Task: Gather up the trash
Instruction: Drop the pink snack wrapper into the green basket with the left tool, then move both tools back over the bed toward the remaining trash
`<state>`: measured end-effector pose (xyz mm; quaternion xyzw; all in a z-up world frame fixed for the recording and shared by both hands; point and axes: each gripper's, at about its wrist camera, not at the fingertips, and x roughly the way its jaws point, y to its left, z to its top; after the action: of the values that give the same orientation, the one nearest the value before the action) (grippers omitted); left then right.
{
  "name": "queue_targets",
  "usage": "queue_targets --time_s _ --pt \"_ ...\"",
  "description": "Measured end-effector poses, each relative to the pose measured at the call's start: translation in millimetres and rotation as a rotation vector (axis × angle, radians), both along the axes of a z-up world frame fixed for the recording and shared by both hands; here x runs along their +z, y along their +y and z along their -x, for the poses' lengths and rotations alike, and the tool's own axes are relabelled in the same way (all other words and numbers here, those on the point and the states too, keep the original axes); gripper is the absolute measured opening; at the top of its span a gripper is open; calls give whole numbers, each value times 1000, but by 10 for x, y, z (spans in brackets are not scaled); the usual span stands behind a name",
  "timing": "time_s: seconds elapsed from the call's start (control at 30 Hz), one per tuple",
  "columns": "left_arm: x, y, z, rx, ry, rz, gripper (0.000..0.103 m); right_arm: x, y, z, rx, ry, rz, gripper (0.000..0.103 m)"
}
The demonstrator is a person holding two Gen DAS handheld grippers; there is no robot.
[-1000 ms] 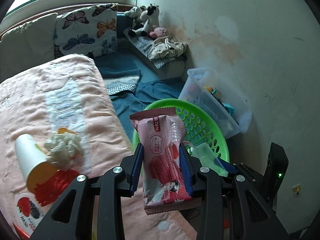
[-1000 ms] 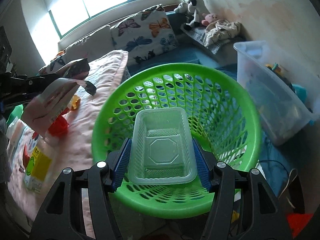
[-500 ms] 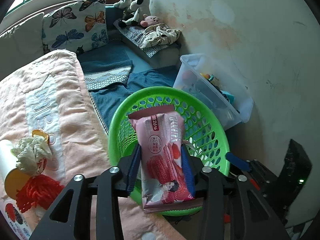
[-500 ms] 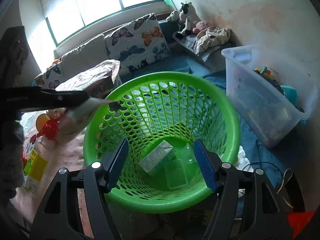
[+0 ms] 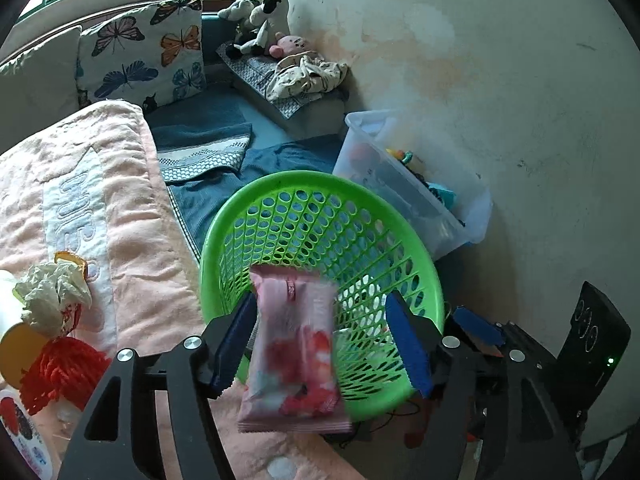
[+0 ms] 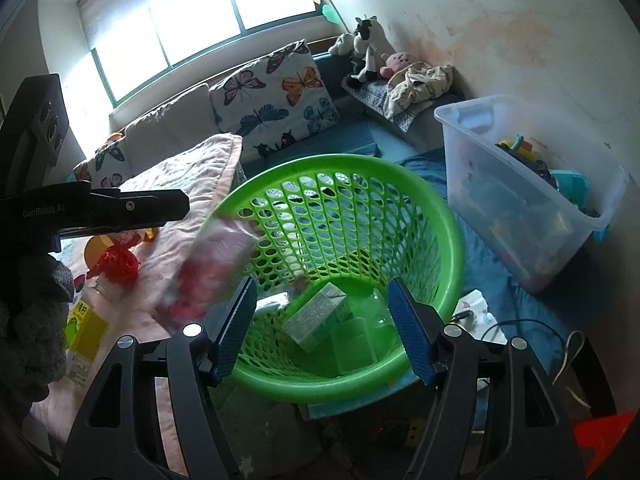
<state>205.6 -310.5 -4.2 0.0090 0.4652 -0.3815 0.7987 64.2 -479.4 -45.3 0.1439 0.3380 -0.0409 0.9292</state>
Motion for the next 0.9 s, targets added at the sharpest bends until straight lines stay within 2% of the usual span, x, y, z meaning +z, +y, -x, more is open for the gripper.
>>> queue_targets --time_s 0.37,0.9 --pt "200 511 193 69 -73 5 71 162 232 126 33 -36 6 69" --pt "231 1751 478 263 -126 -1 71 285 777 187 129 -61 4 72"
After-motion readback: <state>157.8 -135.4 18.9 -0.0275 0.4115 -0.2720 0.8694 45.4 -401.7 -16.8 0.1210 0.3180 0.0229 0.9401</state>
